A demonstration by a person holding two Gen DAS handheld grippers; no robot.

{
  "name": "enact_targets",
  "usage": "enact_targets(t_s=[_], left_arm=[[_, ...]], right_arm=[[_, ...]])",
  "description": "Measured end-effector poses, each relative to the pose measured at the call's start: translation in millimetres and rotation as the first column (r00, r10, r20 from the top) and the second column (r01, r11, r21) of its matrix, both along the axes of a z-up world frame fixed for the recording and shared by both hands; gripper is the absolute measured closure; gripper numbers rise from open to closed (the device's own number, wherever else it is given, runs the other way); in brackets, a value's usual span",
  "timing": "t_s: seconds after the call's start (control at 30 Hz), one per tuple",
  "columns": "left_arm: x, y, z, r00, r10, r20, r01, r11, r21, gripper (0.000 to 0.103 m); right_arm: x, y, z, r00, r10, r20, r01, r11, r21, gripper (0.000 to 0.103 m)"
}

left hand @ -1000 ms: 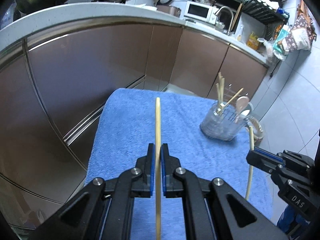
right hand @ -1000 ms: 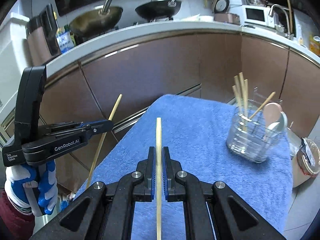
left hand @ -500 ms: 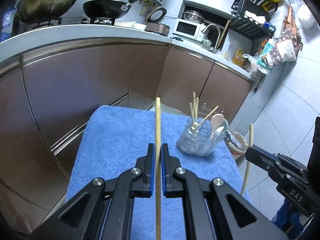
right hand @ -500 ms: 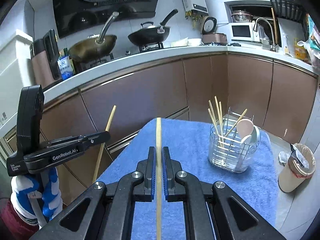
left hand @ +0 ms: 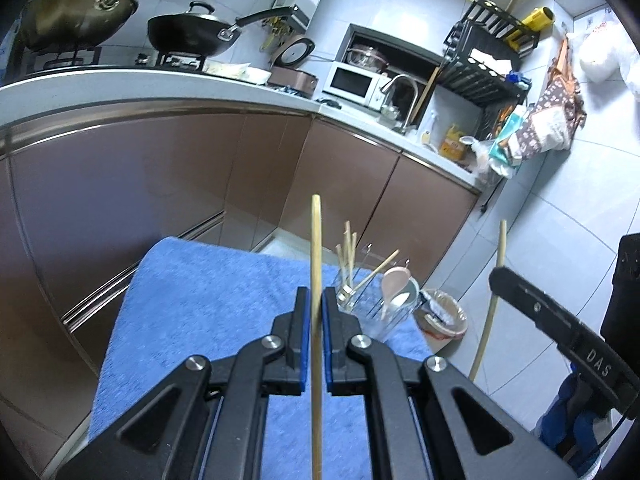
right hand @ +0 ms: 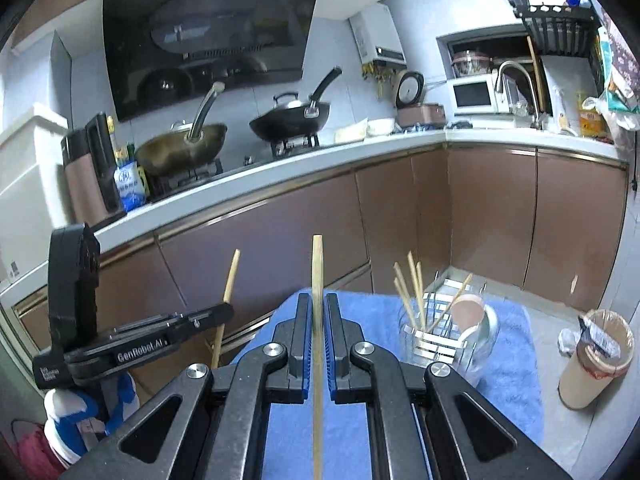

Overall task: Organize utensils
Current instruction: 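Lift both held chopsticks upright and carry them toward the clear holder, then lower both chopsticks into the clear holder and open both tools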

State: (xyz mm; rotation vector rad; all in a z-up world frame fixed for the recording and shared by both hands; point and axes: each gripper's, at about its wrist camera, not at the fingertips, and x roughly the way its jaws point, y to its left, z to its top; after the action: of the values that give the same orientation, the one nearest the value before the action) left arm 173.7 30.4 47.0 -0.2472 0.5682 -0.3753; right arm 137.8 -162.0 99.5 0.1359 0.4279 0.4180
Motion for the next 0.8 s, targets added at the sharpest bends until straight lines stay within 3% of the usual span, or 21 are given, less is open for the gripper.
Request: enact_targets(t_s=[0.4,0.63,0.8], left_arm=[[62,-46,30,0.988,-0.030,0.153,0.049,0.992,-0.118,0.098],[105,-79,31,0.965,0.048,0.259,-0.001,0.983,-0.181,0.098],[130,-99,16,0.949,0.080,0.304,-0.025,0.983,-0.181,0.098]], right_arm=[[55,-29,26,0.981,-0.062,0.185,0.056,0.998,0.037,0.097],[95,-46,11,0.960,-0.137,0.244,0.121,0.989,0.079,0.097],[116,-48,-8,0.957,-0.145,0.252,0.131,0.989,0.069,0.097]])
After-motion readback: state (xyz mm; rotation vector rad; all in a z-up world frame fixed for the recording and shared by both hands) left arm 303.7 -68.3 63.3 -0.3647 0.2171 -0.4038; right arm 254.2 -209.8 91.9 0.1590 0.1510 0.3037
